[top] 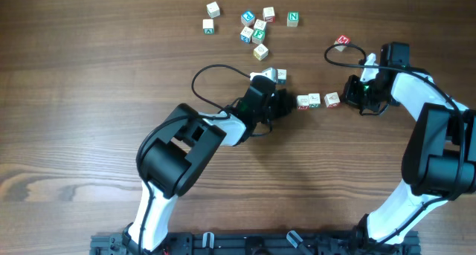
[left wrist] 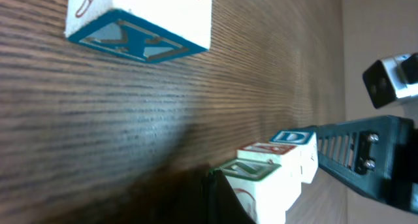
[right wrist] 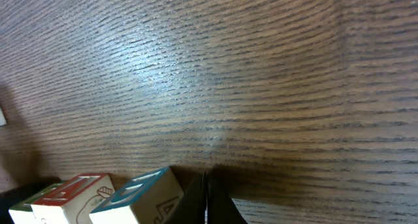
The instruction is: Form a horizontal line
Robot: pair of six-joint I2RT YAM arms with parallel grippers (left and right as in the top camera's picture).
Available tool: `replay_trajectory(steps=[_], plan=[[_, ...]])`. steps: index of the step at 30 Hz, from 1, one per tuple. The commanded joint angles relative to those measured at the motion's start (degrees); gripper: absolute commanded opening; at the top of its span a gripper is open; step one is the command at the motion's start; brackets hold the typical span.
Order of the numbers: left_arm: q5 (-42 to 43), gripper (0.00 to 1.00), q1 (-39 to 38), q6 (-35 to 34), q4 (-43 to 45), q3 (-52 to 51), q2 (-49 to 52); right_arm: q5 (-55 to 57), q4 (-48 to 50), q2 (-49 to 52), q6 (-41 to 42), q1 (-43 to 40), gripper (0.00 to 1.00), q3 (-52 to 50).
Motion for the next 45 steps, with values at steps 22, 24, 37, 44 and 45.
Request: replay_trajectory(steps=[22, 24, 37, 44, 45], plan=[[-1.22, 0.04, -1.49, -0.79, 0.24, 2.6, 1.57, -1.01, -1.53, 0.87, 0.02, 0.83, 0.04, -0.46], [-2.19, 0.04, -2.05, -0.85, 0.26, 2.6, 1.57, -1.01, -0.92, 0.87, -0.02, 0.83, 0.04, -0.46], [-7.1, 0.04, -4.44, -2.03, 0.37, 2.6, 1.57, -0.7, 1.16, 0.81, -1.42, 0.83, 0.04, -0.07], [-7.96, 0.04, -3.34, -2.01, -0.26, 2.6, 1.57, 5.55, -0.9, 0.0, -1.27, 0.83, 0.04, 5.9], [-8.72, 0.04, -3.17, -1.99, -0.33, 2.6, 1.57, 5.84, -1.53, -0.11, -1.29, 0.83, 0.04, 6.86]])
